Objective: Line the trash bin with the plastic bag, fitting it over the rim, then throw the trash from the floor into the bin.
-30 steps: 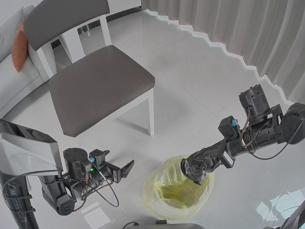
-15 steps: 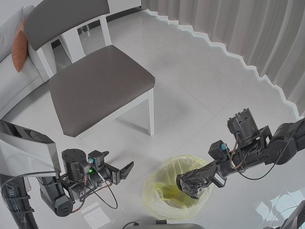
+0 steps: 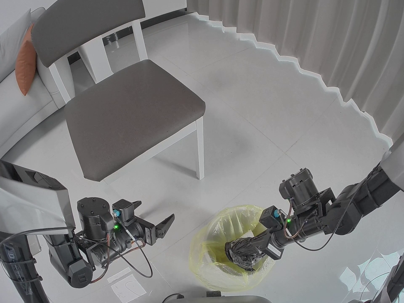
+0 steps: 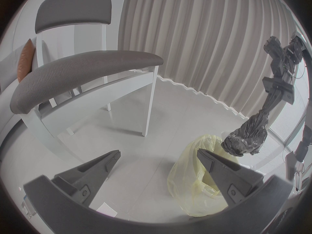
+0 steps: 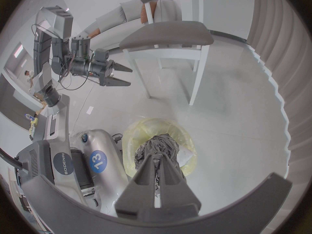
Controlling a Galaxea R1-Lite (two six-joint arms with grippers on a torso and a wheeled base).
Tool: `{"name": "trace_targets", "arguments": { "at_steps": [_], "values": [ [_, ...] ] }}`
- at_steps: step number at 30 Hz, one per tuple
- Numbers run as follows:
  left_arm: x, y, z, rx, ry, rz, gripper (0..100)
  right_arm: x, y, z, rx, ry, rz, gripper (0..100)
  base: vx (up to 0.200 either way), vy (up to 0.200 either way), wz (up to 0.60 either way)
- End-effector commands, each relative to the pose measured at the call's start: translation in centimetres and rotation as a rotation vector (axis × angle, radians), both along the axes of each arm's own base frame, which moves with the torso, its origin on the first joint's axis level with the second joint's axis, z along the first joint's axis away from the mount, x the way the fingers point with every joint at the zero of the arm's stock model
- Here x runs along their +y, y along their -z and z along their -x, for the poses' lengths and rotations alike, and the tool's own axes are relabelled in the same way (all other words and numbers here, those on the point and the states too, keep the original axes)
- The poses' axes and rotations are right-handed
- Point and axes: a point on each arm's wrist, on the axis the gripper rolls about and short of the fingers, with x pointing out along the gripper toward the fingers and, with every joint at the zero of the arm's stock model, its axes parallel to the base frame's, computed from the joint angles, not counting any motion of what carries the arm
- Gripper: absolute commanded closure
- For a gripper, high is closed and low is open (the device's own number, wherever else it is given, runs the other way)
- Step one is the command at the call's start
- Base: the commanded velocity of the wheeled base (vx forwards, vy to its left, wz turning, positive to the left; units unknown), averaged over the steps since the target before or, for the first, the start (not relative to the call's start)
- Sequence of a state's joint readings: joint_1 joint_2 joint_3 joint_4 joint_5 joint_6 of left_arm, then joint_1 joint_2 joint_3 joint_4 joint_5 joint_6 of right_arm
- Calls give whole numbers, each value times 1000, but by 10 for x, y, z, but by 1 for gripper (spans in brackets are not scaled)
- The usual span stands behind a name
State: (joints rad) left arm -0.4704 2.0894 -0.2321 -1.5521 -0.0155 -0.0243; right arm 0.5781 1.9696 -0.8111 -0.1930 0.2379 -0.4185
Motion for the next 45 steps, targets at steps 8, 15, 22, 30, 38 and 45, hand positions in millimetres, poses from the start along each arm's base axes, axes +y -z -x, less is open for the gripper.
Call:
{"name": "trace_targets", "arguments": {
  "at_steps": [8, 15, 22, 30, 38, 45],
  "values": [
    [2, -8, 5, -25, 3, 15, 0, -4, 44, -10, 84, 19, 57, 100, 0, 0, 0],
    [3, -8, 7, -23, 4, 14, 0, -1, 57, -57, 14, 78, 15, 100, 0, 0, 0],
    [3, -8, 7, -23, 3, 14, 0, 3, 63, -77, -14, 89, 1, 100, 0, 0, 0],
    [2, -11, 9, -25, 5, 30, 0, 5, 68, -28, 64, 2, 62, 100, 0, 0, 0],
    [2, -13, 10, -28, 7, 35, 0, 8, 76, -29, 72, -6, 66, 100, 0, 0, 0],
    [3, -17, 12, -42, 6, 42, 0, 9, 96, -70, 53, 46, 53, 100, 0, 0, 0]
  ]
}}
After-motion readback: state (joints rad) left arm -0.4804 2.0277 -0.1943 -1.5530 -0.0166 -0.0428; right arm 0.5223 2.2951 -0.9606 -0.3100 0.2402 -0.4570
